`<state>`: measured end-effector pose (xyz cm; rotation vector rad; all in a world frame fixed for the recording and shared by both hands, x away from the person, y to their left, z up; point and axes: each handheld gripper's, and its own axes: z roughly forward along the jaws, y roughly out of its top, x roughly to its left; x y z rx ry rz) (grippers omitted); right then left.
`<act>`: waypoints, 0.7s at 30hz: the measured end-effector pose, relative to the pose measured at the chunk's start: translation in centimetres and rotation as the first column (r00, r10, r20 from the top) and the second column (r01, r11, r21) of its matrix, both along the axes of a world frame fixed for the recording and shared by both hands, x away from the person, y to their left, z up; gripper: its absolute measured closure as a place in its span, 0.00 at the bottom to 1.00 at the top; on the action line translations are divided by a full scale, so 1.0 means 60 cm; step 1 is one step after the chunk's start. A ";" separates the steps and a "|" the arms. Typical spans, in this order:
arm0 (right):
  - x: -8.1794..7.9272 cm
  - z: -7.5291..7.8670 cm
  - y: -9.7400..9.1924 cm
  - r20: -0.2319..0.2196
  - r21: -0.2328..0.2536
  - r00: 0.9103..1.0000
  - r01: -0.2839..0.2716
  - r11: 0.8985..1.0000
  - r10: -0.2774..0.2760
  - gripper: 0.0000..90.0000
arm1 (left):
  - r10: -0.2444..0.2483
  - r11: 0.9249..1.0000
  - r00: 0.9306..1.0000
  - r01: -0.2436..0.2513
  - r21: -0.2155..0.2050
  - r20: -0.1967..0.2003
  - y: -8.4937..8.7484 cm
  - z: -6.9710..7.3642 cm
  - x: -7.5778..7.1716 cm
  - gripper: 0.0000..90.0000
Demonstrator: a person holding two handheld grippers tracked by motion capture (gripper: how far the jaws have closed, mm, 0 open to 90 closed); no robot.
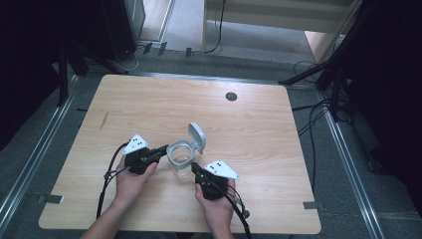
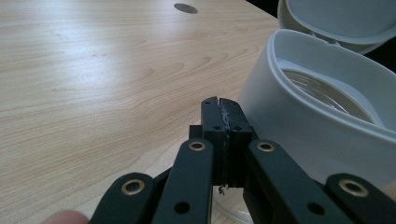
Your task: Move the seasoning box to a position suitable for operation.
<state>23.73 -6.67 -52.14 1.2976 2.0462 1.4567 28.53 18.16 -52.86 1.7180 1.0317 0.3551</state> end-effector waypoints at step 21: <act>0.063 0.006 -0.049 -0.005 -0.011 0.998 0.059 0.998 -0.059 1.00 | -0.086 0.996 0.996 0.086 -0.013 0.006 -0.047 0.011 -0.035 1.00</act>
